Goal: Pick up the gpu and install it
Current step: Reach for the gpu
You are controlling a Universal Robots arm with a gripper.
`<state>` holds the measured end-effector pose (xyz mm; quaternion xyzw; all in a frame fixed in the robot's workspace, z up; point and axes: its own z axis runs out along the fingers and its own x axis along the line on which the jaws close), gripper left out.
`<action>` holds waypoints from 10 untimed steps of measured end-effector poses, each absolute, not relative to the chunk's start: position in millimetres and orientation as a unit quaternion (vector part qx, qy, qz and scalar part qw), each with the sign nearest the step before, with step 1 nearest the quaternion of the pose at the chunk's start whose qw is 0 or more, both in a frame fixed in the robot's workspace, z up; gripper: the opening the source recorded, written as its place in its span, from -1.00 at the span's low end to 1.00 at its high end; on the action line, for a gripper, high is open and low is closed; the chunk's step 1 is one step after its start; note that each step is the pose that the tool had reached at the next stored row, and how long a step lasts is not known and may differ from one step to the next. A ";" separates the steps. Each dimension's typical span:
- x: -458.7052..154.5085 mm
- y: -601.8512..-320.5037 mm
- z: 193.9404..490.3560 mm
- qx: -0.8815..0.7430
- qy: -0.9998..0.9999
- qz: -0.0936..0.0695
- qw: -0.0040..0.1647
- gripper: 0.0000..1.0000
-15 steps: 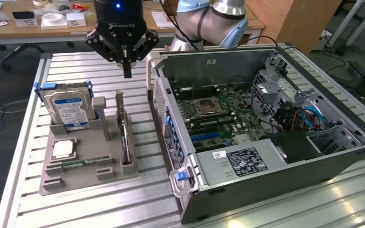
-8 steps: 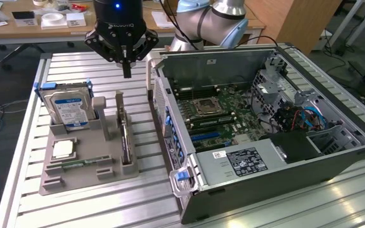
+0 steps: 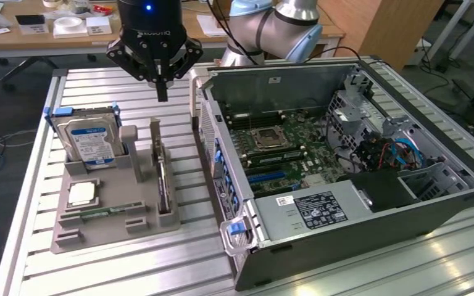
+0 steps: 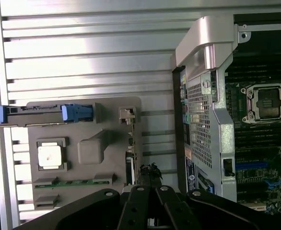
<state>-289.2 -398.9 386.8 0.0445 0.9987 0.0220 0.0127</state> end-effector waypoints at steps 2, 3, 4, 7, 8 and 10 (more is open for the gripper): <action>-291.4 -398.9 386.8 0.044 0.999 0.022 0.013 -0.79; -292.9 -398.9 386.7 0.044 0.999 0.022 0.013 -0.79; -294.3 -398.9 386.7 0.044 0.999 0.022 0.013 -0.79; -298.9 -398.8 386.6 0.045 0.999 0.022 0.013 -0.79; -300.2 -398.8 386.5 0.045 0.999 0.022 0.013 -0.79; -300.7 -398.8 386.5 0.044 0.999 0.022 0.013 -0.79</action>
